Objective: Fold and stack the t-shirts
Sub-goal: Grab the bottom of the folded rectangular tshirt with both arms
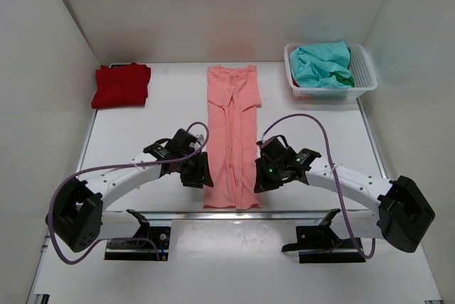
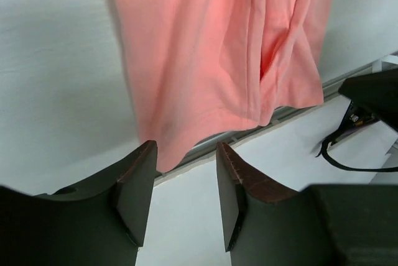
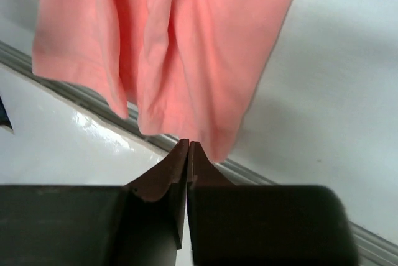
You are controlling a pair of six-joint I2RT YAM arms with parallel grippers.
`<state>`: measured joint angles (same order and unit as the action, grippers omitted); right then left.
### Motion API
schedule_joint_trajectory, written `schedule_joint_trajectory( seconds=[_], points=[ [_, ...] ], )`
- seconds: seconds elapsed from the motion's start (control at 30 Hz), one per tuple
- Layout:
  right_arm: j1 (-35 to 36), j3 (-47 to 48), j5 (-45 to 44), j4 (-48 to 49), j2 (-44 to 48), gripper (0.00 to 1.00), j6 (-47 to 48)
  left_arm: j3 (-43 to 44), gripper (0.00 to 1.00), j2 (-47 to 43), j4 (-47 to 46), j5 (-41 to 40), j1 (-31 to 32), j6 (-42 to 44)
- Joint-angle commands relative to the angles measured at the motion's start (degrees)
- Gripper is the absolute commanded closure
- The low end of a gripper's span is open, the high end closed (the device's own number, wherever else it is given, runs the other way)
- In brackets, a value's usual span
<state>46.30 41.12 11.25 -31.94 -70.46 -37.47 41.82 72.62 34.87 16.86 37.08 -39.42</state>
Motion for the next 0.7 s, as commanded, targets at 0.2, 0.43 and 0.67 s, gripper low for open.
schedule_joint_trajectory(
  seconds=[0.2, 0.43, 0.67],
  points=[
    [0.36, -0.33, -0.70, 0.48, -0.83, 0.75, -2.07, -6.22, 0.41, -3.61, 0.72, 0.45, 2.38, -2.59],
    [1.86, -2.98, -0.26, 1.27, -0.47, 0.68, -5.24, -10.79, 0.39, -5.03, -1.03, -0.33, 5.28, -5.66],
    [2.21, -7.28, 0.89, 4.34, 0.41, 0.67, -8.49, -11.94, 0.39, -3.54, -4.46, -4.99, 5.54, -8.83]
  ],
)
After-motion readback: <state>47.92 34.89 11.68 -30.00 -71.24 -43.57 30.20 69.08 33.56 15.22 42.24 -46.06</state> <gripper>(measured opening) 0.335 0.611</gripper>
